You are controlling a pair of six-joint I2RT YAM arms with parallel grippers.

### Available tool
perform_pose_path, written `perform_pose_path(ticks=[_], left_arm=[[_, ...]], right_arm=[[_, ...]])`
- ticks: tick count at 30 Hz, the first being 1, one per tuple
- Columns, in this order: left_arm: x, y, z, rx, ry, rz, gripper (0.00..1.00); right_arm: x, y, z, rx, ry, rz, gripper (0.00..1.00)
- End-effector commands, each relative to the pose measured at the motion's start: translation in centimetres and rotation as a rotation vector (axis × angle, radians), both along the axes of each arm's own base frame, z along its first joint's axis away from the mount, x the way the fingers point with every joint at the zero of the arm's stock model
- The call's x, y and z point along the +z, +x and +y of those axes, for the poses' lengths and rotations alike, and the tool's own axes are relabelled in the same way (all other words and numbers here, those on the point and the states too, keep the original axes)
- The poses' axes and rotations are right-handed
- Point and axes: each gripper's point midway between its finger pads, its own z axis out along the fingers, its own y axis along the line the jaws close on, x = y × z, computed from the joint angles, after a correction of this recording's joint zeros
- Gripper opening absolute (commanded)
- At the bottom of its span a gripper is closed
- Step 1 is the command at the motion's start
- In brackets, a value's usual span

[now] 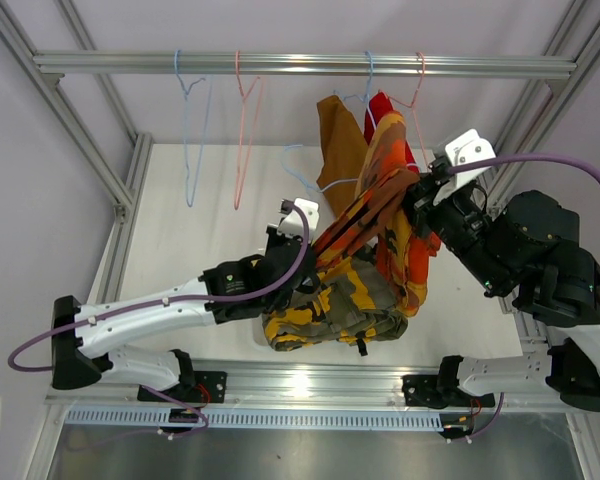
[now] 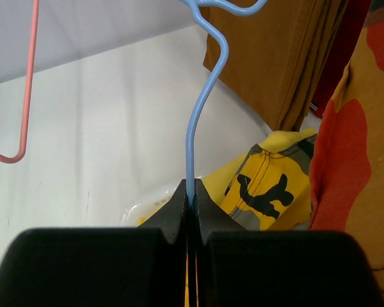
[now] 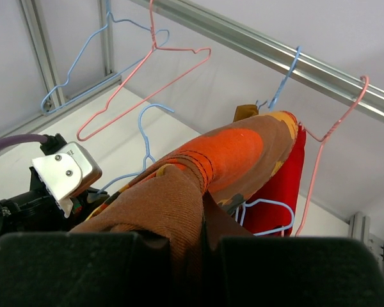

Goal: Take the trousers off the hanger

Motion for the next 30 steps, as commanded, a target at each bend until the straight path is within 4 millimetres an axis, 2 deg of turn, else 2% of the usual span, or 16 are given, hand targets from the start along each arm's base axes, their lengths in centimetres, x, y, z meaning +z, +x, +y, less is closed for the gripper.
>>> perform_pose_path(ticks=[1, 5, 6, 9, 12, 17, 20, 24, 30], left_arm=[[-4.8, -1.1, 3.3, 0.026, 0.263, 0.083, 0.01], [-5.7, -1.3, 3.7, 0.052, 0.273, 0.096, 0.01], [-5.7, -1.3, 4.0, 0.071, 0.268, 0.094, 0.01], [-6.6, -1.7, 4.2, 0.097, 0.232, 0.115, 0.01], [-7.8, -2.0, 4.4, 0.131, 0.234, 0.121, 0.01], [-8.6, -2.4, 4.1, 0.178, 0.222, 0.113, 0.01], [-8.7, -2.7, 3.5, 0.178, 0.185, 0.109, 0.00], [-7.6, -3.3, 2.4, 0.150, 0.095, 0.090, 0.01], [-6.2, -4.4, 2.1, 0.109, 0.045, 0.058, 0.00]], right_arm=[[10.6, -1.7, -6.1, -0.033, 0.443, -0.164, 0.00], [11.8, -1.6, -6.1, -0.041, 0.450, -0.182, 0.00], [11.7, -1.3, -5.3, -0.042, 0.433, -0.180, 0.00], [12.2, -1.0, -4.7, -0.050, 0.432, -0.190, 0.00], [13.0, -1.0, -4.5, -0.044, 0.461, -0.201, 0.00], [14.3, -1.0, -4.3, -0.038, 0.504, -0.202, 0.00], [13.9, -0.7, -3.4, -0.032, 0.499, -0.190, 0.00], [12.0, 0.2, -1.0, -0.040, 0.446, -0.162, 0.00], [10.2, 1.7, 1.4, -0.067, 0.428, -0.132, 0.00]])
